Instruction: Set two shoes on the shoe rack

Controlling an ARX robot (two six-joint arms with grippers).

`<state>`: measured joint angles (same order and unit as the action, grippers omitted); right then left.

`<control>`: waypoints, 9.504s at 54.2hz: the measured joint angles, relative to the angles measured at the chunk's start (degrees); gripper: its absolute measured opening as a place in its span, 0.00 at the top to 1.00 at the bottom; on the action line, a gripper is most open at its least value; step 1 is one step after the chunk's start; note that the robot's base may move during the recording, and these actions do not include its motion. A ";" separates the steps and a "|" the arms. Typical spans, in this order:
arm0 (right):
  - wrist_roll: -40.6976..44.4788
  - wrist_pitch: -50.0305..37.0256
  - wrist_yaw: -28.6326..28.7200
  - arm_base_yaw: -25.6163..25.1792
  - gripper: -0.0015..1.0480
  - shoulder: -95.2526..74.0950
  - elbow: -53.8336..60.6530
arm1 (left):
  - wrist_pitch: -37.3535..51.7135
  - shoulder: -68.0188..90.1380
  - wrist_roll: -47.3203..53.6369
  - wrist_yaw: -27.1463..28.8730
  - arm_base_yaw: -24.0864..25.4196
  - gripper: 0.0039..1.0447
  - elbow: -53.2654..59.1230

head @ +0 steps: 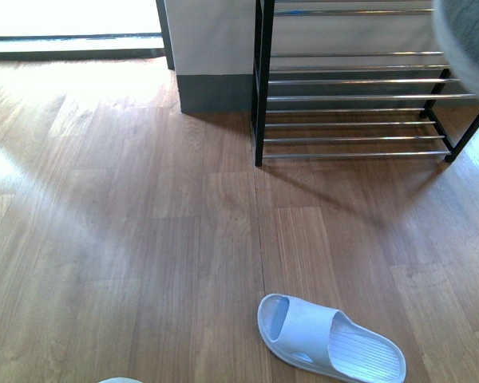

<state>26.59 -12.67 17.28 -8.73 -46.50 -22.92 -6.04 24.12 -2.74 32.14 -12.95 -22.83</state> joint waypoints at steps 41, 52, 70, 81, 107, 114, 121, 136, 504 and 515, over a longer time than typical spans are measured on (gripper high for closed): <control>-3.13 8.66 5.29 -4.90 0.99 27.39 5.92 | 0.00 0.00 0.00 0.37 0.00 0.99 0.00; -3.13 8.66 4.79 -4.92 0.99 27.39 5.95 | 0.00 -0.07 0.00 0.15 0.00 0.99 0.02; -3.13 8.66 4.81 -4.92 0.99 27.39 5.95 | 0.00 -0.07 0.00 -0.02 -0.02 0.99 0.02; -3.13 8.66 4.79 -4.92 0.99 27.39 5.95 | 0.00 -0.07 0.00 0.00 -0.02 0.99 0.02; -3.17 8.66 4.81 -4.96 0.99 27.39 5.97 | 0.00 -0.07 0.00 0.00 -0.02 0.99 0.07; -3.19 8.66 4.50 -4.96 0.99 27.36 5.97 | 0.00 -0.07 0.00 -0.31 -0.02 0.99 0.07; -3.19 8.66 4.37 -5.03 0.99 27.36 5.97 | 0.00 -0.07 0.00 -0.48 -0.09 0.99 0.07; -3.21 8.66 4.31 -5.16 0.99 27.30 5.99 | 0.00 0.09 0.00 -0.57 -0.09 0.99 0.07; -26.93 12.46 -17.29 8.70 0.98 45.97 21.81 | 0.00 0.00 0.13 0.00 -0.09 0.99 0.15; -26.84 12.59 -17.27 8.70 0.86 46.12 21.81 | 0.00 0.00 0.13 -0.02 -0.09 0.99 0.15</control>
<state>-0.25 -0.08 0.01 -0.03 -0.38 -1.10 -6.04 24.12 -2.61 32.12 -13.04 -22.68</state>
